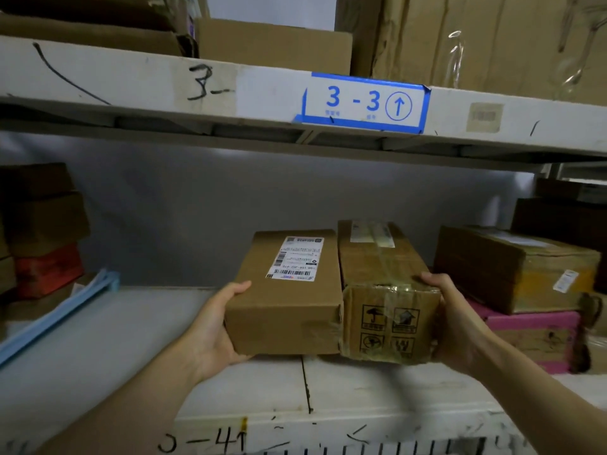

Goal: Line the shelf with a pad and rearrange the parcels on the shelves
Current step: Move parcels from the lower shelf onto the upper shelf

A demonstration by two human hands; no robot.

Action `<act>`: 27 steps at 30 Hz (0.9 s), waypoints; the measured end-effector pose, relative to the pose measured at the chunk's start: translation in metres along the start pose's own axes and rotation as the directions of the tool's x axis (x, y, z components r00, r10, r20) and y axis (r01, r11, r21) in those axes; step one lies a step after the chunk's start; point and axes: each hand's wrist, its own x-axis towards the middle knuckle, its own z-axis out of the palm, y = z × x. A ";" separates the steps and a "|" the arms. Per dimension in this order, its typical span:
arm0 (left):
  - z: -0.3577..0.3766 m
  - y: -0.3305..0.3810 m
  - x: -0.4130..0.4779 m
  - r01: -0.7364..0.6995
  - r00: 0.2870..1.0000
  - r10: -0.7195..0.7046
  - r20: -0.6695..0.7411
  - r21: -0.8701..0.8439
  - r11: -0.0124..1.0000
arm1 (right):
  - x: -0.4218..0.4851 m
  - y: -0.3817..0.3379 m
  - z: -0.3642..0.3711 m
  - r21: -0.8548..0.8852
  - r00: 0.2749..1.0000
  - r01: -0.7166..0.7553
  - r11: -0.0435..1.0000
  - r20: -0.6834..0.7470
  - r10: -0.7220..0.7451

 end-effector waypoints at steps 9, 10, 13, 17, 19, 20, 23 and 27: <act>-0.018 -0.008 -0.060 -0.085 0.988 0.069 -0.136 -0.111 0.990 | -0.018 -0.002 0.015 0.013 0.993 0.022 1.000 0.114 -0.024; -0.021 -0.010 -0.071 -0.105 0.982 0.082 -0.167 -0.130 0.986 | -0.022 -0.002 0.019 0.012 0.990 0.024 1.000 0.141 -0.026; -0.032 -0.015 -0.102 -0.158 0.964 0.114 -0.241 -0.169 0.973 | -0.033 -0.001 0.030 0.014 0.972 0.032 0.999 0.234 -0.034; -0.054 -0.030 -0.152 -0.274 0.908 0.188 -0.374 -0.189 0.943 | -0.054 0.008 0.045 0.011 0.924 0.036 0.999 0.381 -0.038; -0.065 -0.039 -0.178 -0.324 0.875 0.218 -0.433 -0.188 0.927 | -0.066 0.016 0.053 0.008 0.899 0.035 0.999 0.437 -0.035; -0.070 -0.045 -0.189 -0.345 0.861 0.229 -0.455 -0.191 0.919 | -0.071 0.021 0.056 0.005 0.882 0.036 0.999 0.469 -0.034; -0.085 -0.065 -0.224 -0.397 0.827 0.253 -0.502 -0.202 0.895 | -0.088 0.034 0.066 0.010 0.829 0.025 1.000 0.558 -0.027; -0.096 -0.095 -0.266 -0.474 0.754 0.250 -0.608 -0.239 0.848 | -0.111 0.052 0.076 0.014 0.740 0.023 1.000 0.673 -0.026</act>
